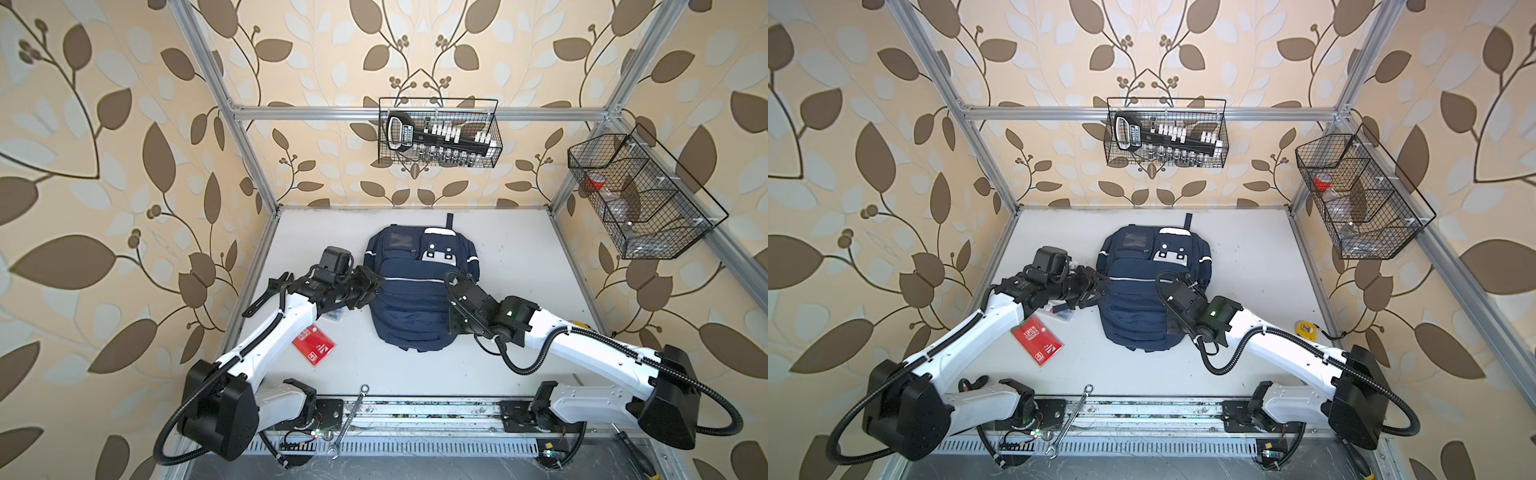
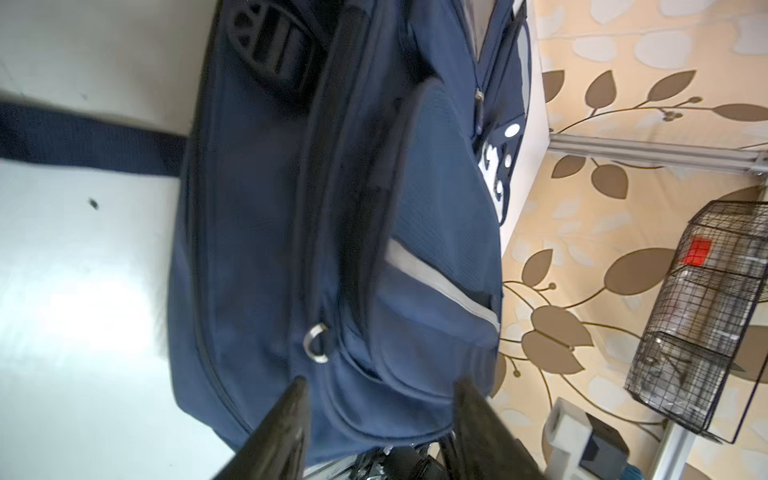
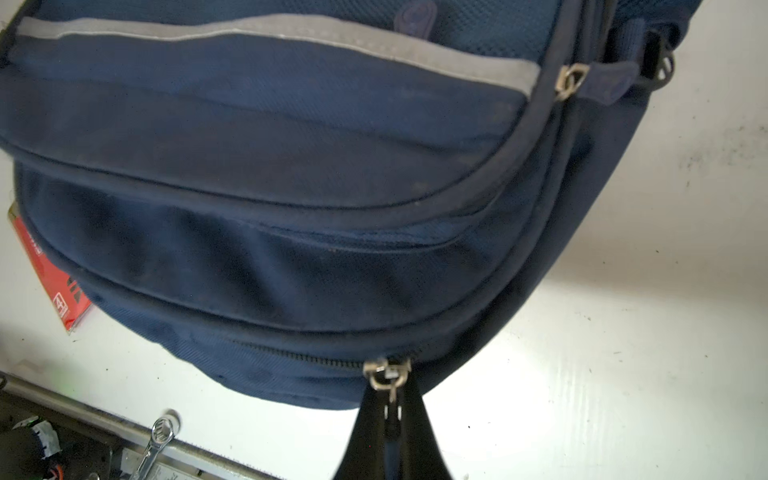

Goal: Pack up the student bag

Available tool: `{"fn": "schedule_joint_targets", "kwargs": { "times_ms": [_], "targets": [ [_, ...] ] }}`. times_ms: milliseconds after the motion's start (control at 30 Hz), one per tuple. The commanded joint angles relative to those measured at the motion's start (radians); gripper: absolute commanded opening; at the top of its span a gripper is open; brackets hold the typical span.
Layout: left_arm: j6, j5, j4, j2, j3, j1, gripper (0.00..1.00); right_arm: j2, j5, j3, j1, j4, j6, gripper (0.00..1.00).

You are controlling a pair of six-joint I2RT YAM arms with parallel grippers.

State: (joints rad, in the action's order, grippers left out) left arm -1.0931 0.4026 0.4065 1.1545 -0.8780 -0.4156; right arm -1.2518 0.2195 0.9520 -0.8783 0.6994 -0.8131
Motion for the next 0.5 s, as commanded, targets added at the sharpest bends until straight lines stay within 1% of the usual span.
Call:
{"fn": "schedule_joint_targets", "kwargs": {
  "times_ms": [0, 100, 167, 233, 300, 367, 467],
  "targets": [
    [-0.094, -0.093, 0.028, -0.093, 0.015, -0.100, 0.66, -0.007, -0.044, 0.063, -0.004, 0.029, 0.023, 0.00],
    [-0.212, -0.069, -0.063, -0.101, 0.081, -0.157, 0.67, -0.006, -0.060, 0.081, -0.007, 0.028, 0.020, 0.00],
    [-0.261, -0.071, -0.114, -0.086, 0.082, -0.196, 0.67, -0.007, -0.073, 0.090, -0.007, 0.028, 0.016, 0.00],
    [-0.273, -0.091, -0.113, -0.052, 0.045, -0.236, 0.68, -0.009, -0.077, 0.100, -0.012, 0.028, 0.010, 0.00],
    [-0.289, -0.090, -0.125, -0.004, 0.014, -0.262, 0.68, -0.014, -0.080, 0.106, -0.017, 0.027, 0.004, 0.00],
    [-0.310, -0.086, -0.146, 0.030, 0.002, -0.282, 0.67, -0.021, -0.080, 0.113, -0.025, 0.027, -0.001, 0.00],
    [-0.363, -0.096, -0.203, 0.036, 0.025, -0.307, 0.66, -0.030, -0.077, 0.119, -0.049, 0.025, -0.008, 0.00]
  ]
}}
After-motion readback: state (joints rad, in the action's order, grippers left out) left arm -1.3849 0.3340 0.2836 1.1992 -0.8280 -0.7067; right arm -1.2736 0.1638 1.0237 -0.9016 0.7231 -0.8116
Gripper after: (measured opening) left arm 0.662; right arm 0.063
